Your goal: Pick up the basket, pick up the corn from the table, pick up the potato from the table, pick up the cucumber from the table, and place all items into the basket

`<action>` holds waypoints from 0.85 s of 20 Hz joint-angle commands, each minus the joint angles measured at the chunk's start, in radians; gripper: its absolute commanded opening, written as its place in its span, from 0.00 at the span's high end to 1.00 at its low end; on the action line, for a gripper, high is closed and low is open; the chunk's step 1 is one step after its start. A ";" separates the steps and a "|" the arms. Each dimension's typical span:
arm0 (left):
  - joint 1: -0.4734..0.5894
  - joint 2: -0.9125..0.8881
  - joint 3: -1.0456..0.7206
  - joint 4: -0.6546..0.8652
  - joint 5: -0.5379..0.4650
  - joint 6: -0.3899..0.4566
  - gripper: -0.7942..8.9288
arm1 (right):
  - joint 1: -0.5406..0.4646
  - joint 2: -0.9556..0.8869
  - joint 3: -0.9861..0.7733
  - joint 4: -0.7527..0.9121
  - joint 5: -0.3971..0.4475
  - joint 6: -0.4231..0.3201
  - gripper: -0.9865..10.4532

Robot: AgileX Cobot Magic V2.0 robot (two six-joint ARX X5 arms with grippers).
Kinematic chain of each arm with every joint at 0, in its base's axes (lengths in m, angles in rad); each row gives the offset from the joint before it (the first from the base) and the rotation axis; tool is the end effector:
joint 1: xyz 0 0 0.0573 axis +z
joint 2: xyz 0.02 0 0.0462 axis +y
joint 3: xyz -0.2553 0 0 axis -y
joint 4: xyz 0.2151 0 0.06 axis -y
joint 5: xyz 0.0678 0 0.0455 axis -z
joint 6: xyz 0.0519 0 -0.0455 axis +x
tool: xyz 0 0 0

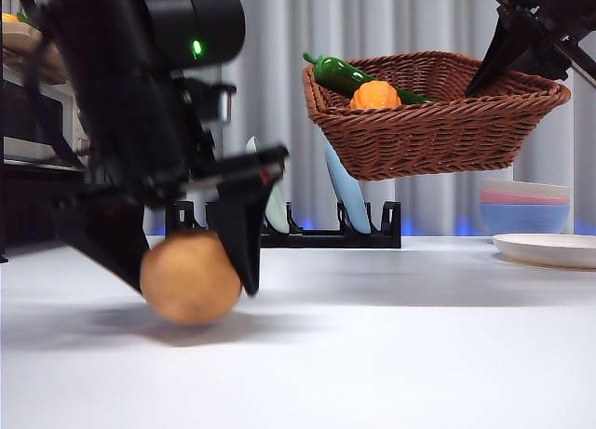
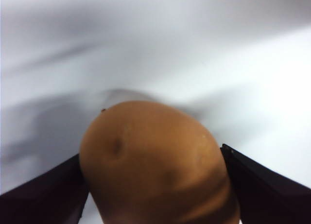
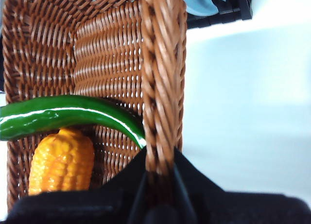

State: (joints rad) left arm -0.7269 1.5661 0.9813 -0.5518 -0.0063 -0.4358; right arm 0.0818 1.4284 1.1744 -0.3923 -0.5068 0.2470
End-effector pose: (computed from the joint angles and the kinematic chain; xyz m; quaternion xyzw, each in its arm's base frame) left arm 0.2107 -0.1869 0.1815 0.0179 0.5548 -0.1815 0.8118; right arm 0.2943 0.0494 0.2921 0.1783 0.3419 0.2347 0.8923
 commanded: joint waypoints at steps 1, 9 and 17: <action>-0.033 -0.160 -0.005 -0.039 0.011 0.044 0.93 | 0.020 0.018 0.008 -0.007 -0.011 0.006 0.92; -0.078 -0.423 0.172 0.132 -0.006 0.053 0.93 | 0.194 0.144 0.008 -0.003 -0.011 0.022 0.92; -0.029 -0.034 0.357 0.139 -0.043 0.122 0.93 | 0.311 0.173 0.008 0.017 -0.011 0.044 0.92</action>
State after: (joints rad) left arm -0.7647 1.5051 1.3495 -0.4038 -0.0311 -0.3332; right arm 0.3836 1.6131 1.1744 -0.3988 -0.4831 0.2802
